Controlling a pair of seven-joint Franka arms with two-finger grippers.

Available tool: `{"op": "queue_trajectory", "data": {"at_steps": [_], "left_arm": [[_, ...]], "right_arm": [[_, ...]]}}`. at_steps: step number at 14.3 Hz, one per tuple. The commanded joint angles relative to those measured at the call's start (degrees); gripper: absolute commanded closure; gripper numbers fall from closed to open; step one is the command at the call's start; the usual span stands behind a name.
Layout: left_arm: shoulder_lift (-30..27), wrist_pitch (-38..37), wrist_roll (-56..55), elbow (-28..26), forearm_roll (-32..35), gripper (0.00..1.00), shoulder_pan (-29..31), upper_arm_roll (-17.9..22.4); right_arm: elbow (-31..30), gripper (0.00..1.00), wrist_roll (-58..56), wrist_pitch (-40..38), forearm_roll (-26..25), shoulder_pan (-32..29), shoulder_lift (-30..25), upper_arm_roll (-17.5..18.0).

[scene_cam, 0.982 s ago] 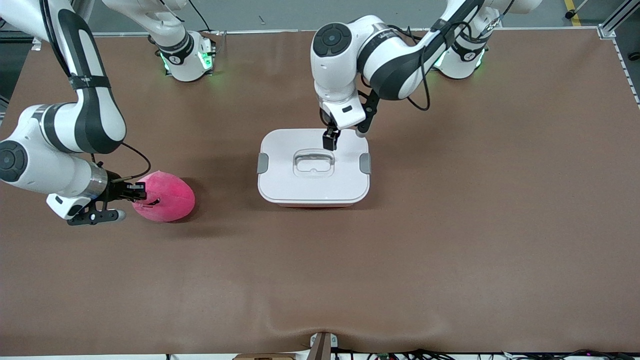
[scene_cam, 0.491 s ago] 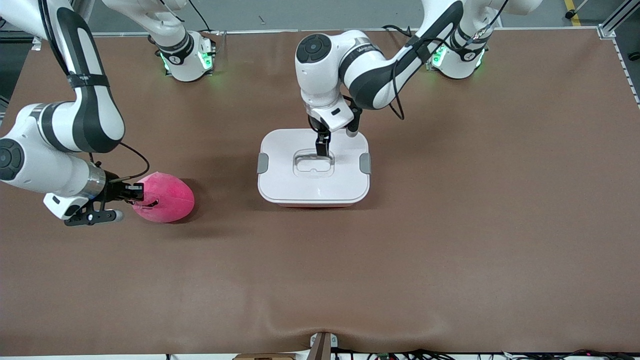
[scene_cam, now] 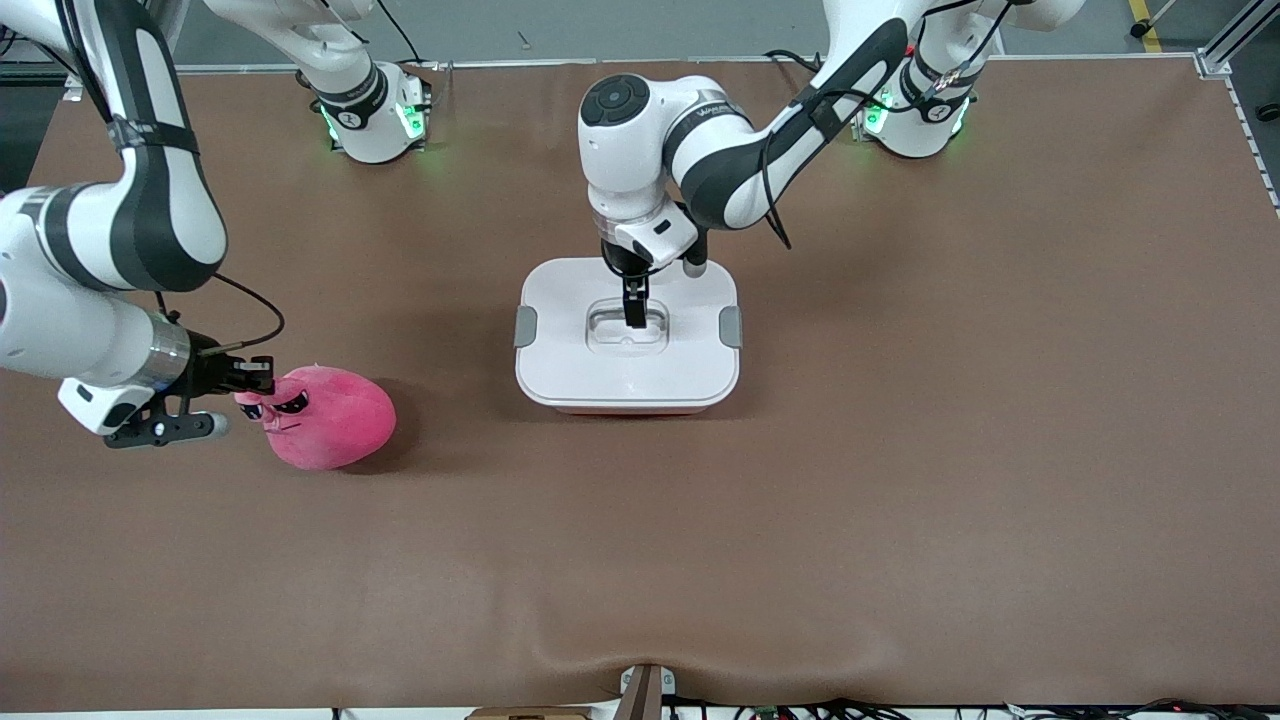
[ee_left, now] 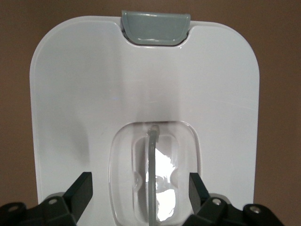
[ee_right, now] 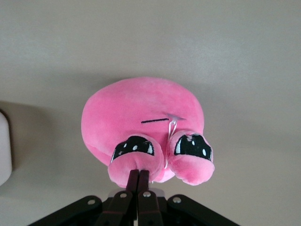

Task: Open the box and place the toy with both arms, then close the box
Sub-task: 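Lift the pink plush with the right gripper toward the box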

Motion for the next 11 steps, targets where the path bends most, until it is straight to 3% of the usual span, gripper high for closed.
{"op": "queue_trajectory", "data": {"at_steps": [1,4,11], "left_arm": [[0.8,0.4,-4.0,1.4,1.6,0.09,-0.7,0.2],[1.4,1.0,-4.2,1.4,1.6,0.1,-1.1,0.2],[2.3,2.4,-4.2,1.4,2.9,0.25,-1.8,0.2]], "right_arm": [[2.6,1.0,0.1,-3.4,0.2,0.5,-0.6,0.0],[3.6,1.0,-3.0,-6.3,0.1,0.7,-1.4,0.2],[3.7,1.0,-4.6,-7.6,0.1,2.2,-3.4,0.3]]}}
